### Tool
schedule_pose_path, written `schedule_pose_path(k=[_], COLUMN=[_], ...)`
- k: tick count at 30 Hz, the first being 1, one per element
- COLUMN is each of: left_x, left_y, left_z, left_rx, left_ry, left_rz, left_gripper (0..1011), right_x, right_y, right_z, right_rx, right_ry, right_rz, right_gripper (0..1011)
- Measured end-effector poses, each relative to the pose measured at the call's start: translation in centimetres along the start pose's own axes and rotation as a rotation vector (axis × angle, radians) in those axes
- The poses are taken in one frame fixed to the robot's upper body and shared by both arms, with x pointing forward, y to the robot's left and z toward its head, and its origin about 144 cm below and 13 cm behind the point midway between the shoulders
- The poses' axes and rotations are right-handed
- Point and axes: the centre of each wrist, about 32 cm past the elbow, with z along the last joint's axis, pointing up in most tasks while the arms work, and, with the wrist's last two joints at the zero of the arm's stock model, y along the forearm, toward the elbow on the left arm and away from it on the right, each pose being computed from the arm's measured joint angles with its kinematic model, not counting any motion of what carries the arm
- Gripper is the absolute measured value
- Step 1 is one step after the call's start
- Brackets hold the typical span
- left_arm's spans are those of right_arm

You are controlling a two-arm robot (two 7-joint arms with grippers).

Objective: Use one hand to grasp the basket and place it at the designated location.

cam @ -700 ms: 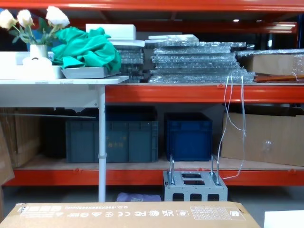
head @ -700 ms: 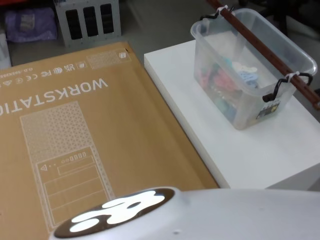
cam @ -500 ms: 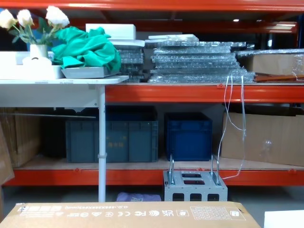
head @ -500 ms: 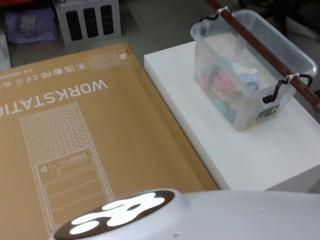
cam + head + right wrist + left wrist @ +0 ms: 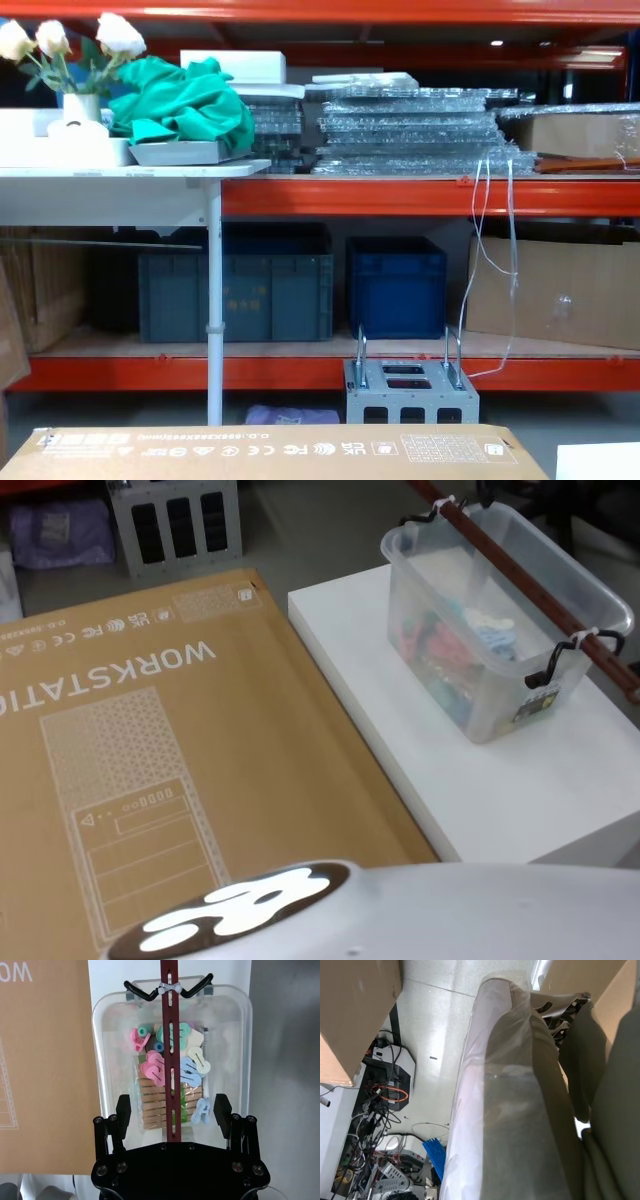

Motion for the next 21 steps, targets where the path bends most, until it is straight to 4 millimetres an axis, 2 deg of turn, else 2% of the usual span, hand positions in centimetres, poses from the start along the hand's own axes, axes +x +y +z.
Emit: schedule_pose_path(k=[5,21], left_x=[0.0,0.0], left_y=[0.0,0.0], left_z=[0.0,0.0], left_rx=[0.0,0.0], left_ry=[0.0,0.0], left_rz=[0.0,0.0], left_gripper=[0,0], right_x=[0.1,0.8], right_y=[1.7,5.4], right_z=[-0.4,-1.3], right_rx=[0.018,0.059], right_ry=[0.01,0.031], right_rz=[0.028,0.098], right_gripper=[1001,1001])
